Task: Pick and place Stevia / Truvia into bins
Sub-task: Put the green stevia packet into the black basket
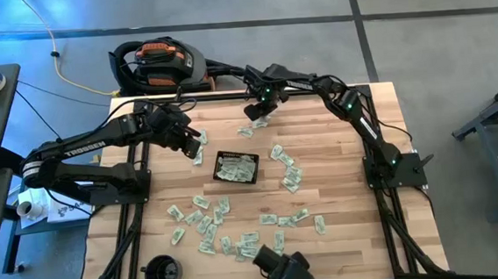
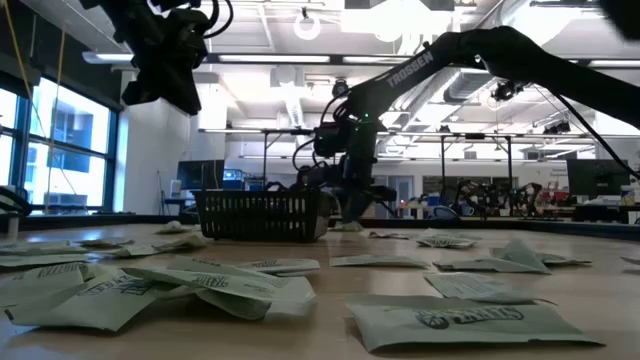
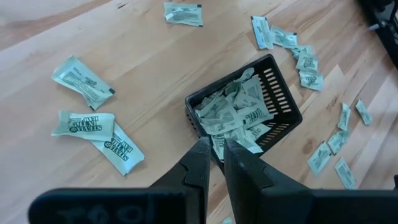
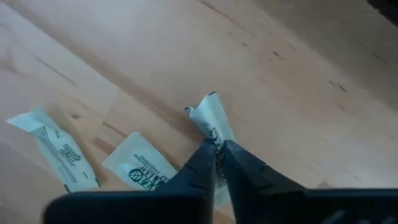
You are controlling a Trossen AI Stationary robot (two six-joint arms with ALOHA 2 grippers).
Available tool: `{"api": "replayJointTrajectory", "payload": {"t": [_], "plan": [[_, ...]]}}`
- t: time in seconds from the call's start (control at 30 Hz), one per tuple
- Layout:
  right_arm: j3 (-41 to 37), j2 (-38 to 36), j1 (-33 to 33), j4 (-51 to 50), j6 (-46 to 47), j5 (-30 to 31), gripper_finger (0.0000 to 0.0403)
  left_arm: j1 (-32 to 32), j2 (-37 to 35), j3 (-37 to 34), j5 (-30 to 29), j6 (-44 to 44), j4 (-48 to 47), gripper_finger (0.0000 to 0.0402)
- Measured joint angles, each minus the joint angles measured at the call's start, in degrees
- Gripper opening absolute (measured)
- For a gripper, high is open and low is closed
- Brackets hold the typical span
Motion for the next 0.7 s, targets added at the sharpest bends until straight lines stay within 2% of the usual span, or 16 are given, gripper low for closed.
{"api": "replayJointTrajectory", "payload": {"t": [0.07, 0.17, 0.33, 0.53, 0.63, 0.7], "plan": [[0.0, -0.2, 0.0, 0.0, -0.7, -0.6, 0.0007, 0.0, 0.0, 0.0, -0.6, 0.1, -0.2, 0.0083], [0.0, -1.4, 0.0, 0.2, -0.8, -1.0, 0.0009, 0.0, 0.0, 0.0, -0.8, 0.4, -0.2, 0.0083], [0.0, -6.9, 2.3, 0.7, -3.1, -3.6, 0.0003, 0.0, 0.0, 0.0, -0.9, 1.3, -0.2, 0.0083], [0.1, -14.0, 10.5, -4.3, -14.7, -9.9, 0.0003, 0.0, 0.0, 0.0, -0.9, 2.4, -0.6, 0.0083], [0.1, -14.5, 15.6, -7.1, -18.4, -13.2, 0.0007, 0.0, 0.0, 0.0, -0.9, 3.3, -0.6, 0.0083], [0.0, -13.6, 19.0, -6.6, -18.7, -13.2, 0.0017, 0.0, 0.0, 0.0, -0.9, 4.2, -0.7, 0.0083]]}}
